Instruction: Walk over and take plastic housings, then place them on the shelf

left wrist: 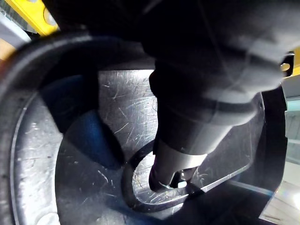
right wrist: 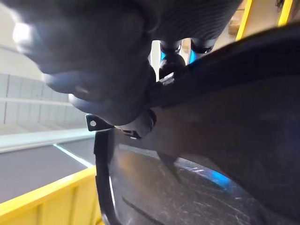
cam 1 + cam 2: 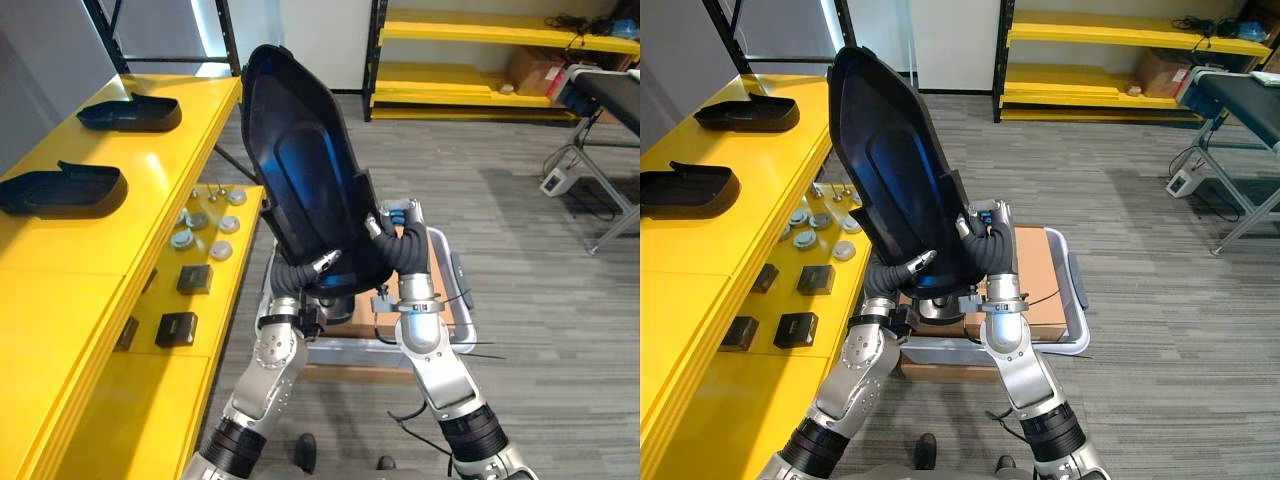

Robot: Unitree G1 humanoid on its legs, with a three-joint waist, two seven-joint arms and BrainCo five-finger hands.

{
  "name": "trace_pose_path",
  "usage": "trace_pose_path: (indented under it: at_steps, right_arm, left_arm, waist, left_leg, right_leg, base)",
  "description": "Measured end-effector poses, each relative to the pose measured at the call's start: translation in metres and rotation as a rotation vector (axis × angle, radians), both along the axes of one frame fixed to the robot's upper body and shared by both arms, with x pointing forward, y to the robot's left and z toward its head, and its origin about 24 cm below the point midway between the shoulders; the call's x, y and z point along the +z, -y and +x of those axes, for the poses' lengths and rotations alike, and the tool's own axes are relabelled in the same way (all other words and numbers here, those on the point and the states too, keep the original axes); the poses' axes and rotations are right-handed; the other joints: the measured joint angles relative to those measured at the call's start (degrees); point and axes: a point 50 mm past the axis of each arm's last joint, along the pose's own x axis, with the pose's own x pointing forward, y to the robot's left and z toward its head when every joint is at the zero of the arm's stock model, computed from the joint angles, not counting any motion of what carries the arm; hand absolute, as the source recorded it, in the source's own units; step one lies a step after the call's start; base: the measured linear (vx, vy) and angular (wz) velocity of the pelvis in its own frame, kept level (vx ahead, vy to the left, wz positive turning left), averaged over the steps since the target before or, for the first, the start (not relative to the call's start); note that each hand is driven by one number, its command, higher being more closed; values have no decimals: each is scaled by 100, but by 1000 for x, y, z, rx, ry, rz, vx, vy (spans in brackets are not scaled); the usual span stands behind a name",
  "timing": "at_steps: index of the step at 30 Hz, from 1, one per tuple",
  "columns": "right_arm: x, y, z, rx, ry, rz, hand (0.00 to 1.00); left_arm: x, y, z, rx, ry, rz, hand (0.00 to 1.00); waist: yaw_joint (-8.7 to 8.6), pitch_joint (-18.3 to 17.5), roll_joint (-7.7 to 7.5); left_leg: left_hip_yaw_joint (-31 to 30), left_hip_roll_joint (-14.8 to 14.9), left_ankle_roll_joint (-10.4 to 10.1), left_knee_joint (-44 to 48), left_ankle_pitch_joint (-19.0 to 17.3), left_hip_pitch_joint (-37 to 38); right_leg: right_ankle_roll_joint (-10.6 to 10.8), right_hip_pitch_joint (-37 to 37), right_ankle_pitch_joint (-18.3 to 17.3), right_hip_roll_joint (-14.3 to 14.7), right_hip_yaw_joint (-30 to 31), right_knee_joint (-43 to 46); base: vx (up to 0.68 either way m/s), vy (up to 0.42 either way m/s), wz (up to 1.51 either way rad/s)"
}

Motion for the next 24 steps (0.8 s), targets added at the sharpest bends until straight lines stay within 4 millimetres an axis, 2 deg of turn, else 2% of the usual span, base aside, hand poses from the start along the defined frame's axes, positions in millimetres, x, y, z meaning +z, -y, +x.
trace_pose_path:
  at_steps: [6,11,14,18,20,21,24]
  right_arm:
    - [-1,2,-1,76,-9,-2,0]
    - [19,17,-5,84,76,54,0]
    - [40,42,-9,24,173,153,0]
    - [45,87,-14,-131,230,274,0]
    - [41,110,-19,-221,229,312,0]
    - [34,130,-25,-308,220,344,0]
    - [14,158,-32,-455,167,370,0]
  left_arm:
    - [1,-10,3,45,14,71,100]
    - [8,-13,3,81,64,150,100]
    - [11,-16,2,112,83,181,100]
    - [-1,-31,-5,186,32,200,100]
    - [-8,-40,-10,226,-1,200,100]
    - [-12,-46,-14,255,-18,205,100]
    - [-13,-55,-22,298,-25,196,100]
  waist:
    - [7,-12,2]
    - [25,-13,3]
    - [24,-14,5]
    - [7,-21,17]
    - [-5,-31,33]
    - [-8,-37,43]
    - [-23,-39,47]
  left_leg:
    - [0,3,-3,-8,-2,16]
    - [-2,3,-6,-9,-4,18]
    - [-2,3,-6,-10,-4,35]
    - [-1,6,-5,-11,-4,76]
    - [-1,10,-10,-12,-9,76]
    - [-1,10,-14,-12,-12,76]
    - [-1,11,-14,-13,-13,76]
  right_leg:
    - [-19,11,9,3,4,7]
    - [-21,21,10,2,-10,12]
    - [-21,71,10,1,-10,14]
    - [-20,99,8,5,-8,10]
    - [-19,97,7,8,-9,5]
    - [-19,95,6,8,-10,2]
    - [-19,92,6,8,-11,-2]
  base:
    - [0,0,0]
    - [0,0,0]
    - [0,0,0]
    - [0,0,0]
    - [0,0,0]
    - [0,0,0]
    - [0,0,0]
